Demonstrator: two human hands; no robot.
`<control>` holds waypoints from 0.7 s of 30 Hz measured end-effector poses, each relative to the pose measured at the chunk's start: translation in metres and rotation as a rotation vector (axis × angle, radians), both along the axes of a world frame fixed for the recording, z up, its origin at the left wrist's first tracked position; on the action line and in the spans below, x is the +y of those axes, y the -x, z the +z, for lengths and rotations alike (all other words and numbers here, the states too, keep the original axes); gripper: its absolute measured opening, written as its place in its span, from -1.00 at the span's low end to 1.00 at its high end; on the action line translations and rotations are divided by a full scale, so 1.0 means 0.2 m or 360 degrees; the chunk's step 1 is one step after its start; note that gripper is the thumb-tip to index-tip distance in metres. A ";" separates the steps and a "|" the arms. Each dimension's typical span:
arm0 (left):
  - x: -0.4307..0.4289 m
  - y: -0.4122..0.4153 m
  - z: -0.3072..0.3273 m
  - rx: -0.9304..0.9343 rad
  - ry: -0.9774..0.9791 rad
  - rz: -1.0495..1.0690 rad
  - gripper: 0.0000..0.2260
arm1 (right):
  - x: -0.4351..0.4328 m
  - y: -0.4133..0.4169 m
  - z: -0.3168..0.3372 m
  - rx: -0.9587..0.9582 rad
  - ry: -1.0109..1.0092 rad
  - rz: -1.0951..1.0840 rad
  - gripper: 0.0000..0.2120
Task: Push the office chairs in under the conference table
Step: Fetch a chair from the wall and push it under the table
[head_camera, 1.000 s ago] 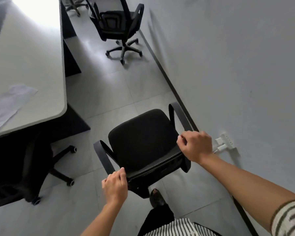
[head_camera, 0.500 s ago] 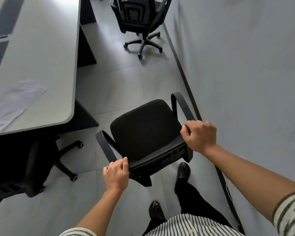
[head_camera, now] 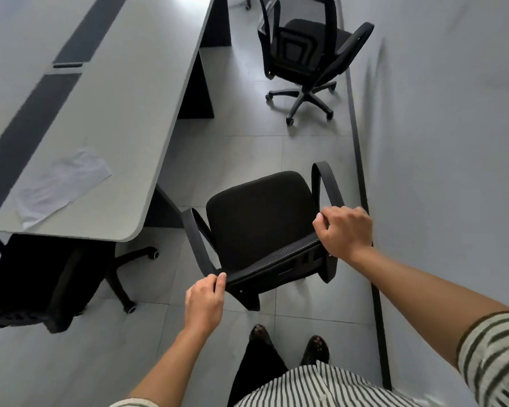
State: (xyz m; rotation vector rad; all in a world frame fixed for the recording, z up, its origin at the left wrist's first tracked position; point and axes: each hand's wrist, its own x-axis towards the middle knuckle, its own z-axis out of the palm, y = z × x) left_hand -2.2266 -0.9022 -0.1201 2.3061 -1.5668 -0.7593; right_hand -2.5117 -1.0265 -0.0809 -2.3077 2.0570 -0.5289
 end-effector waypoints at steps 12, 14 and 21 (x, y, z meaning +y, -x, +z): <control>-0.58 -0.12 -0.03 0.0052 0.0044 -0.0281 -0.48 | -0.73 -0.08 -0.02 0.0087 0.0038 0.0084 -0.61; -0.68 -0.15 -0.03 -0.0006 0.0008 -0.0328 -0.45 | -0.84 -0.10 -0.01 0.0091 0.0007 0.0111 -0.59; -0.98 -0.19 -0.02 -0.0181 -0.0048 -0.0228 -0.33 | -1.29 -0.23 -0.01 0.0081 -0.0010 0.0255 -0.60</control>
